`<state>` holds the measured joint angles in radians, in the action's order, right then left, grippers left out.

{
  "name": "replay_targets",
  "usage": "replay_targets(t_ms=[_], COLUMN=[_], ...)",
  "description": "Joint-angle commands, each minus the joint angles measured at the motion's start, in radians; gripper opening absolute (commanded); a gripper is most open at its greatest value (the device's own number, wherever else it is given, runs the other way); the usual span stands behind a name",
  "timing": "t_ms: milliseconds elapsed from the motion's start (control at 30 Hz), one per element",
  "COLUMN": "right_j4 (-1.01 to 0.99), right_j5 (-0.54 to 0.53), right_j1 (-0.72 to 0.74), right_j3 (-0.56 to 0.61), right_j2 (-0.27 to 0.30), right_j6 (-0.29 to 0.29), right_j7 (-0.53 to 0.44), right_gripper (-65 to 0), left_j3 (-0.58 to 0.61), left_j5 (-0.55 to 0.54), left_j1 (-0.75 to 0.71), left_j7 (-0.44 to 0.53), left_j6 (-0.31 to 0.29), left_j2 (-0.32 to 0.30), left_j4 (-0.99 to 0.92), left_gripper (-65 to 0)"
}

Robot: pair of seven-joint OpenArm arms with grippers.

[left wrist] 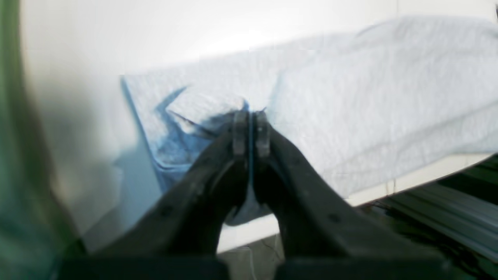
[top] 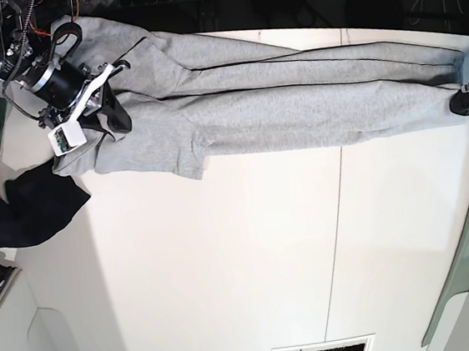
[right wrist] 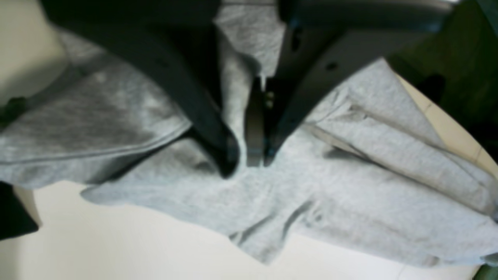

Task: Layout the t-shirt on the table in an organized manner, then fold the t-shirt properly
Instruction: 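Hold the folded strip with both grippers and smooth it flat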

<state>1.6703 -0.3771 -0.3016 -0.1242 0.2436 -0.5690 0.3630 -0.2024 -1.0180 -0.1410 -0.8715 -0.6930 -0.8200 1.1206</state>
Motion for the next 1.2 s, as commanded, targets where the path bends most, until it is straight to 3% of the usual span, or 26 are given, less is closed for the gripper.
replay_targets(t_ms=[0, 33, 100, 167, 200, 367, 533, 700, 900, 1167], right_j4=[0.014, 0.014, 0.014, 0.014, 0.014, 0.014, 0.014, 0.014, 0.014, 0.014], right_j5=[-0.003, 0.008, 0.018, 0.018, 0.018, 0.018, 0.018, 0.013, 0.007, -0.008], right_j1=[0.005, 0.006, 0.008, 0.010, 0.010, 0.010, 0.008, 0.010, 0.010, 0.010], right_j3=[-0.006, -0.006, -0.006, -0.006, -0.006, -0.006, -0.006, -0.006, -0.006, -0.006], right_j2=[0.008, 0.008, 0.008, 0.008, 0.008, 0.008, 0.005, 0.005, 0.003, 0.003], right_j6=[-0.002, 0.002, 0.014, 0.021, 0.023, 0.023, 0.023, 0.023, 0.023, 0.023], right_j7=[-0.025, -0.025, -0.026, -0.027, -0.034, -0.055, -0.055, -0.053, -0.052, -0.051], right_gripper=[-65.0, -59.7, -42.2, -30.8, -29.5, -29.6, -29.6, -29.6, -29.6, -29.6], left_j3=[-0.011, -0.011, -0.011, -0.011, -0.011, -0.081, -0.193, -0.197, -0.197, -0.195], left_j5=[-0.018, -0.018, -0.010, 0.017, 0.033, 0.050, 0.050, 0.060, 0.207, 0.133], left_j1=[0.001, -0.010, -0.037, -0.056, -0.060, -0.058, -0.056, -0.056, -0.035, -0.034], left_j7=[0.010, 0.010, 0.010, 0.011, 0.019, 0.102, 0.074, 0.101, 0.248, 0.167], left_j6=[-0.005, -0.005, -0.005, -0.005, -0.005, 0.032, 0.033, 0.031, 0.031, -0.005], left_j2=[-0.031, -0.030, -0.031, -0.030, -0.031, -0.021, 0.035, 0.080, 0.091, 0.139], left_j4=[0.011, 0.011, 0.011, 0.011, 0.011, 0.010, 0.008, -0.049, -0.152, -0.164], left_gripper=[-52.6, -45.4, -35.2, -33.6, -33.6, -33.6, -33.6, -33.5, -30.7, -30.5])
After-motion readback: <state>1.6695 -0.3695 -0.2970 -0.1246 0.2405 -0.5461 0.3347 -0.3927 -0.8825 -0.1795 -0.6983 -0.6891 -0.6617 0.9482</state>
